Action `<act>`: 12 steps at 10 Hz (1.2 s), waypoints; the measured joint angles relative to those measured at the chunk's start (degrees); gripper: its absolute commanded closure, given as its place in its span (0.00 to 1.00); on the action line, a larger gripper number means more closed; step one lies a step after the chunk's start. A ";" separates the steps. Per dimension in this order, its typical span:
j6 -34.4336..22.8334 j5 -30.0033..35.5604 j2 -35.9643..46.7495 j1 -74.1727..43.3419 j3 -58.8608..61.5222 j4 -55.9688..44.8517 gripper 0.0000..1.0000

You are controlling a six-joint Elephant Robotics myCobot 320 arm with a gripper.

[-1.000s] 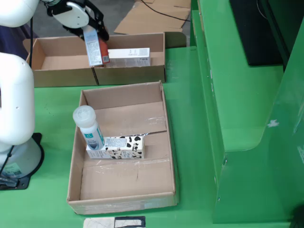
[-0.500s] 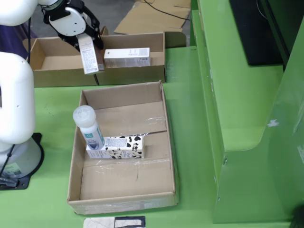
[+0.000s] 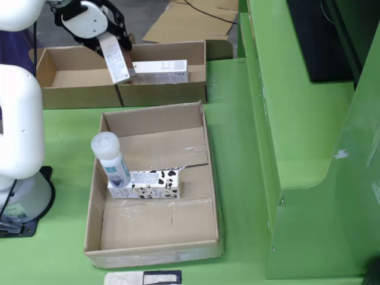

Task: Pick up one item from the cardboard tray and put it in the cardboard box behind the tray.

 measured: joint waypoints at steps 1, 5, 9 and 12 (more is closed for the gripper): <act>-0.88 -2.11 0.17 0.18 0.09 0.62 1.00; -11.07 -2.64 -2.99 -7.29 -0.09 10.64 1.00; -22.15 -3.78 -11.43 -17.31 0.00 21.97 1.00; -39.73 -15.29 -26.10 -19.51 -0.18 58.26 1.00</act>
